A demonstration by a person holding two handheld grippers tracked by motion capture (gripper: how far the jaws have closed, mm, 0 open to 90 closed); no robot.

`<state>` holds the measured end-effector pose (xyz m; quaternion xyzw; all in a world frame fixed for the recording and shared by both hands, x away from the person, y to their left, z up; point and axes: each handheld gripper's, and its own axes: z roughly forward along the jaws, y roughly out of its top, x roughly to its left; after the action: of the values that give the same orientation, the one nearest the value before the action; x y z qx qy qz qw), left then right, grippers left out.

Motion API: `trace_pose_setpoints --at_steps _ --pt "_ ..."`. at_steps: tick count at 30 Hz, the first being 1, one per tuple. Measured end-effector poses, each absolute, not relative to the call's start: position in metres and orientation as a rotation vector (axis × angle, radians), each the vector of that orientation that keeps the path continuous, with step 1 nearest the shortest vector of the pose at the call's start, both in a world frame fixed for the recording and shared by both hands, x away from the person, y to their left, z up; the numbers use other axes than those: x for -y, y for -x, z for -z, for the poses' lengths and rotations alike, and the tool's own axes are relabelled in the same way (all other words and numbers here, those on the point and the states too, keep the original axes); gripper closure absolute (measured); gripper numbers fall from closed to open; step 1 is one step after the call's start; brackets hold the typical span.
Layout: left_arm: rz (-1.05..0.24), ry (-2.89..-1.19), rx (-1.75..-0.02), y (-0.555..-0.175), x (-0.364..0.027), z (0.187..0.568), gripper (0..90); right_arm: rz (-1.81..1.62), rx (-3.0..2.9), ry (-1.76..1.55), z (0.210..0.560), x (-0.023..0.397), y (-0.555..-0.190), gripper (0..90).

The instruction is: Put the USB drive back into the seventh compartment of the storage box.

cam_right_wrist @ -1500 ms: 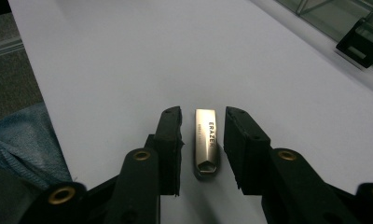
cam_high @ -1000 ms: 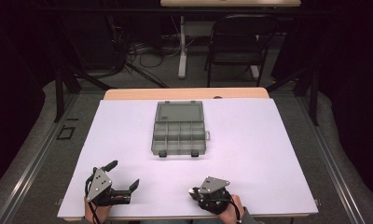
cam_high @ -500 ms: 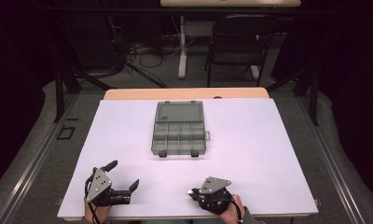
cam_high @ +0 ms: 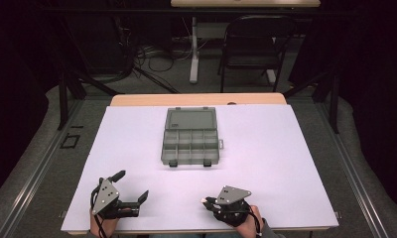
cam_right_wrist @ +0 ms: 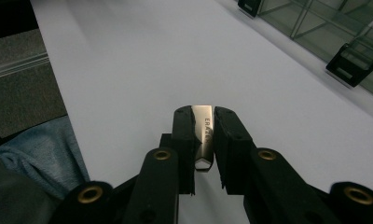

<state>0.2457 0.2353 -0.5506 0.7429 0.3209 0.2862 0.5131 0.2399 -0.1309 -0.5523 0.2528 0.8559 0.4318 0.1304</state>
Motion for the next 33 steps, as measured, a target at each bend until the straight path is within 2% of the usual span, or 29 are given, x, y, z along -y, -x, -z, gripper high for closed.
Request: trace_pose_setpoints --at_steps 33 --pt "-0.698 -1.786 -0.769 -0.246 -0.235 0.55 0.1 -1.275 -2.396 -0.742 0.538 0.146 -0.245 79.4"
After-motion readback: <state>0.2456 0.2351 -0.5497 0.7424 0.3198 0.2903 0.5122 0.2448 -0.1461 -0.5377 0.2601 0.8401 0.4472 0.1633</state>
